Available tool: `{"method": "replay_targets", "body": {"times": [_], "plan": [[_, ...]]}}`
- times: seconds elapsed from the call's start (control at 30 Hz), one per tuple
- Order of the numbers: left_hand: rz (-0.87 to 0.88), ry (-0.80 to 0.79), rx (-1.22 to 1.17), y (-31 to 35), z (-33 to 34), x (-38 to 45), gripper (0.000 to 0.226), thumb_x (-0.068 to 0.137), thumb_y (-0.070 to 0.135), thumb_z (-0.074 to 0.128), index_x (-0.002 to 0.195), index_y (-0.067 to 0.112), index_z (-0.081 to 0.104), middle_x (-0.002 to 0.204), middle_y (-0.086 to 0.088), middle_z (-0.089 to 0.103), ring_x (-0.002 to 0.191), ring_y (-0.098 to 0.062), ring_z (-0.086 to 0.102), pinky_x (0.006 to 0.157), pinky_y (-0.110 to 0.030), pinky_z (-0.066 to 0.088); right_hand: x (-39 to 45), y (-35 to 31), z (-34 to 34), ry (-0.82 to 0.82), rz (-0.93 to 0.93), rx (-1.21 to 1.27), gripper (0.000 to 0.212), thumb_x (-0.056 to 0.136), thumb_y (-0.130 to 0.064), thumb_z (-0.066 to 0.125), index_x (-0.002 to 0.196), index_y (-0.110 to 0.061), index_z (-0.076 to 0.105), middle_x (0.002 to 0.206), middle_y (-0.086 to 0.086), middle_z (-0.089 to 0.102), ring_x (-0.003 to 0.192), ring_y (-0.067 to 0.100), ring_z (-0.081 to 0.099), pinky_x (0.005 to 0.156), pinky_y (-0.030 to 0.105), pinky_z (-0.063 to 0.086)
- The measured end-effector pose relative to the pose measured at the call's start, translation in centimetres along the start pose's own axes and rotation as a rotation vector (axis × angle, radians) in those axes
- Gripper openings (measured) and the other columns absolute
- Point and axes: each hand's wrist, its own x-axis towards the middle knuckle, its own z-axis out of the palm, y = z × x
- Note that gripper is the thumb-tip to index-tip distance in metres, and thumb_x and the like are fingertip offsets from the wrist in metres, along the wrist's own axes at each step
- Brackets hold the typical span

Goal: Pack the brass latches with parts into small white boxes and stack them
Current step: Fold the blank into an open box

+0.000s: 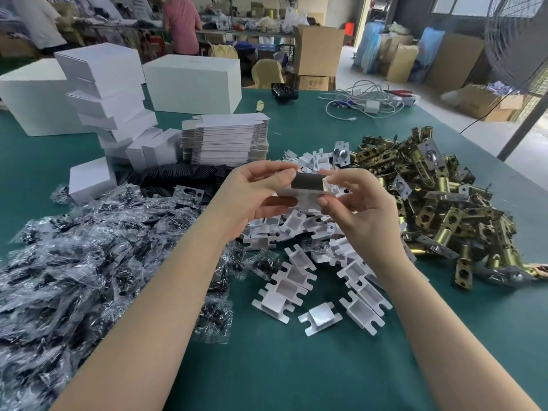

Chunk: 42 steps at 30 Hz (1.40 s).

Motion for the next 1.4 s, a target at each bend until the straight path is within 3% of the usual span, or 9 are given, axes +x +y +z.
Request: {"method": "replay_targets", "body": {"times": [0.1,0.27,0.47,0.63,0.8,0.9,1.03,1.17,1.4], "plan": [[-0.004,-0.02,0.049,0.1,-0.1,0.0,0.019,0.07,0.038,0.077,0.088,0.031,0.081,0.096,-0.002,0.078,0.076,-0.024,0.076,0.06,-0.023,0.059,0.2,0.4,-0.1,-0.04,-0.022,-0.11,0.008,0.092,-0.028,0.066,0.099,-0.031,0.067,0.112,-0.012,0.066,0.08,0.002,0.066,0.062,0.018,0.05],[0.022,-0.078,0.093,0.0,-0.2,-0.1,0.021,0.075,0.045,0.071,0.091,0.034,0.08,0.097,-0.001,0.077,0.075,-0.026,0.076,0.062,-0.023,0.059,0.5,0.6,-0.1,-0.027,-0.039,-0.305,0.024,0.094,-0.033,0.057,0.091,-0.017,0.075,0.113,-0.003,0.066,0.112,0.017,0.056,0.098,0.033,0.04],[0.048,-0.118,0.121,-0.4,-1.2,0.4,0.014,0.084,0.021,0.071,0.089,0.03,0.081,0.094,0.001,0.077,0.083,-0.018,0.075,0.069,-0.024,0.059,0.4,-0.2,-0.1,-0.173,-0.058,-0.297,0.012,0.092,-0.037,0.063,0.091,-0.029,0.071,0.115,-0.007,0.062,0.109,0.014,0.057,0.095,0.038,0.047],[0.137,-0.143,0.155,-0.5,-0.2,0.3,0.038,0.075,0.052,0.069,0.099,0.023,0.079,0.112,-0.01,0.073,0.094,-0.02,0.073,0.081,-0.027,0.059,0.3,-0.1,1.4,0.191,0.175,0.057,0.013,0.097,-0.025,0.06,0.102,-0.037,0.058,0.096,-0.007,0.064,0.086,0.005,0.06,0.072,0.017,0.048],[0.251,0.03,0.291,-1.8,1.0,0.8,0.014,0.092,0.02,0.071,0.105,0.019,0.076,0.112,-0.01,0.072,0.096,-0.023,0.071,0.081,-0.03,0.057,0.3,0.6,2.6,0.308,0.223,0.082,0.021,0.097,-0.018,0.061,0.109,-0.035,0.059,0.101,-0.01,0.065,0.091,0.007,0.061,0.076,0.02,0.052],[0.189,0.048,0.157,-1.9,1.2,0.8,0.013,0.093,0.017,0.069,0.099,0.027,0.076,0.101,-0.001,0.074,0.086,-0.02,0.074,0.071,-0.027,0.059,0.1,0.8,2.3,0.177,0.064,-0.201,0.03,0.096,-0.016,0.063,0.124,-0.024,0.062,0.117,-0.032,0.054,0.105,-0.01,0.053,0.088,0.013,0.047],[0.232,0.042,0.189,-1.6,0.6,0.8,0.021,0.094,0.023,0.067,0.11,0.036,0.069,0.1,0.008,0.068,0.084,-0.013,0.073,0.068,-0.026,0.059,0.2,1.0,1.0,-0.047,-0.072,-0.505,0.057,0.089,-0.021,0.07,0.141,-0.005,0.05,0.146,0.004,0.04,0.13,0.003,0.032,0.105,0.001,0.021],[0.331,0.045,0.411,-1.8,0.1,1.0,0.03,0.096,0.032,0.065,0.117,0.053,0.062,0.106,0.021,0.065,0.109,-0.001,0.062,0.09,-0.029,0.056,0.7,0.5,0.0,-0.123,-0.042,-0.543,0.053,0.091,-0.024,0.069,0.138,-0.007,0.053,0.136,0.007,0.052,0.122,0.011,0.043,0.101,0.017,0.035],[0.297,0.008,0.534,-1.9,-0.3,0.9,0.047,0.071,0.019,0.089,0.099,0.046,0.064,0.11,0.016,0.068,0.075,-0.007,0.072,0.066,-0.019,0.056,1.4,0.5,-0.9,-0.246,-0.026,-0.612,0.042,0.092,-0.027,0.067,0.127,-0.006,0.06,0.121,0.005,0.055,0.108,0.012,0.049,0.091,0.017,0.034]]}}
